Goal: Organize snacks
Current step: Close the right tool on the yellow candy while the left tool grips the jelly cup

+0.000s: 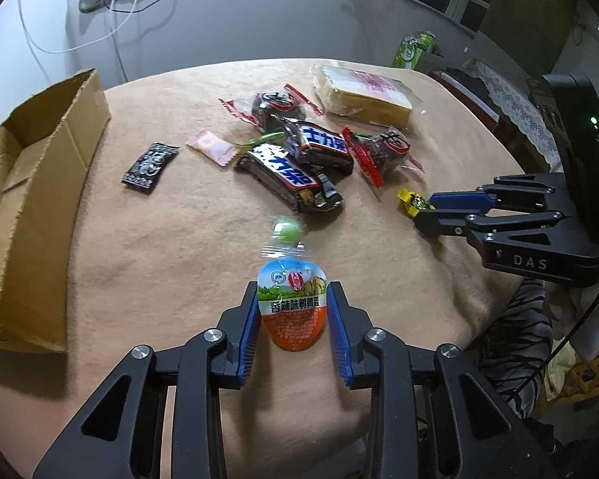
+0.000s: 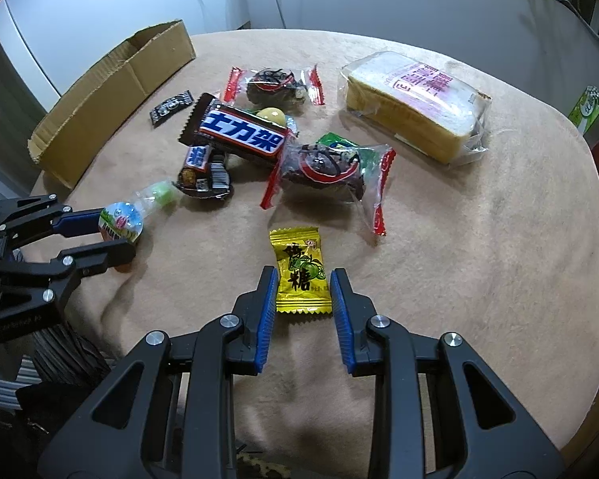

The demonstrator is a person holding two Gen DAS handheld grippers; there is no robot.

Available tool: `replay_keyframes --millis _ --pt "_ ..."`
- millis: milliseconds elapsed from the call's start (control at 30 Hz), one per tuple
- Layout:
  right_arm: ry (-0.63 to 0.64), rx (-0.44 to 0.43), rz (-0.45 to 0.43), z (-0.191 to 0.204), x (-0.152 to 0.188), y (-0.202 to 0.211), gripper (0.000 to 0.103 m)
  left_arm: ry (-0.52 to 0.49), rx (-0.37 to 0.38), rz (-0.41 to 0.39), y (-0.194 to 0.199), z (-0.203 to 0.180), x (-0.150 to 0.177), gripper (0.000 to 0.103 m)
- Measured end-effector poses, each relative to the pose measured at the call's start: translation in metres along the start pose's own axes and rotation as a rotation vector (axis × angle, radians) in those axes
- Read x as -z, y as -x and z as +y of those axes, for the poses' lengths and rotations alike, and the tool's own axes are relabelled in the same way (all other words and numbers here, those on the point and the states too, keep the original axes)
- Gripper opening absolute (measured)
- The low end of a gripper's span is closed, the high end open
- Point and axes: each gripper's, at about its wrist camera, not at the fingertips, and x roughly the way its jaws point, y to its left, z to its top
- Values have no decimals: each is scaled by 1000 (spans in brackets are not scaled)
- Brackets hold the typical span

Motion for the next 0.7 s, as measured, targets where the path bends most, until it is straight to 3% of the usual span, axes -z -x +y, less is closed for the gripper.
replay_keyframes --millis 433,700 --pt "30 -4 -69 16 -8 26 28 36 -4 -37 20 13 3 30" --pt "73 -37 -135 41 -33 45 28 65 -24 -105 46 30 -6 30"
